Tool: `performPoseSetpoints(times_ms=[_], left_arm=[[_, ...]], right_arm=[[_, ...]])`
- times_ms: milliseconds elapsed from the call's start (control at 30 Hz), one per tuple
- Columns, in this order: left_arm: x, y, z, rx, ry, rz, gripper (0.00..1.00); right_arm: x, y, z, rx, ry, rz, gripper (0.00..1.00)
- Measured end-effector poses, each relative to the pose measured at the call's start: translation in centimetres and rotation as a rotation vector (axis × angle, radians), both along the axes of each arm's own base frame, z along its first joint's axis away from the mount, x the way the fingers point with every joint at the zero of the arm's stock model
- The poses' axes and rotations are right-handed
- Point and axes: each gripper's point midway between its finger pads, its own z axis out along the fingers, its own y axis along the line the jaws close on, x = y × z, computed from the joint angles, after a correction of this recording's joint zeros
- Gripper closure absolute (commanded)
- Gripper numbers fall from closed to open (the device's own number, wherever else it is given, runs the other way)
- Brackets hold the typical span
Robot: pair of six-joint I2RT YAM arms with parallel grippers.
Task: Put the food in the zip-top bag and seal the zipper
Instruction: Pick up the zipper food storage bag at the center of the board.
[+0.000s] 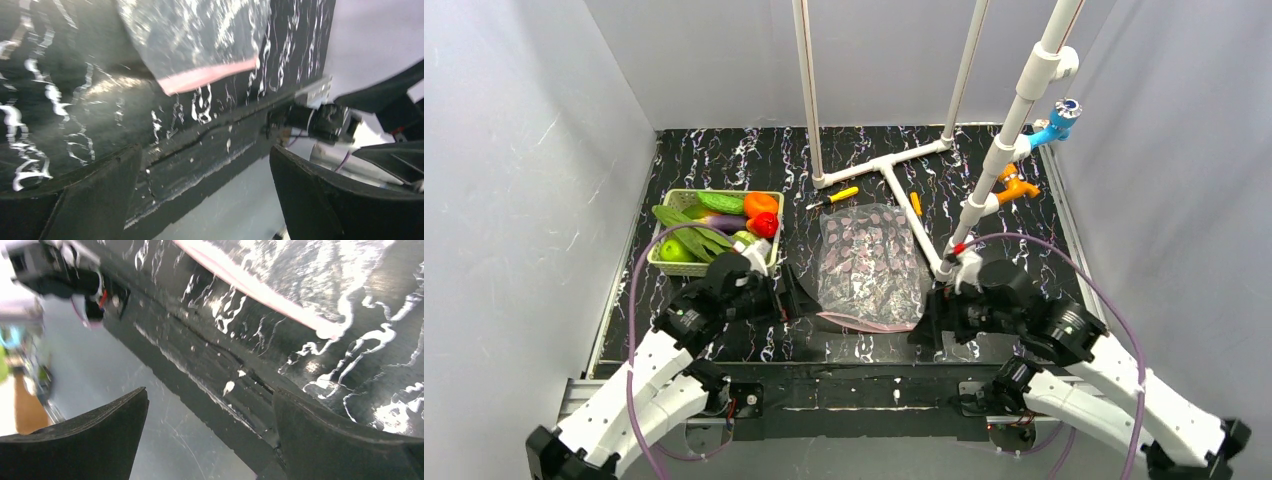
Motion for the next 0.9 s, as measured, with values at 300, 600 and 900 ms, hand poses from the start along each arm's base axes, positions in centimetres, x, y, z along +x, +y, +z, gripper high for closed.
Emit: performPoseSetpoints(times_ms=[300, 600, 900], left_arm=[[-2.4, -3.0, -0.9, 0.069, -0.036, -0.109, 0.02], [-2.9, -0.6, -0.2, 0.056, -0.067, -0.002, 0.02], [-3.9, 0.6, -1.0, 0.079, -0.017, 0.029, 0.02]], right_arm=[[-0.6, 5.7, -4.3, -0.273, -0.181, 0.233, 0.08], [4.5, 9.1, -7.8, -0.462, -0.435, 0.267, 0.33], [5.7, 12.4, -11.1, -0.509, -0.506, 0.381, 0.62]])
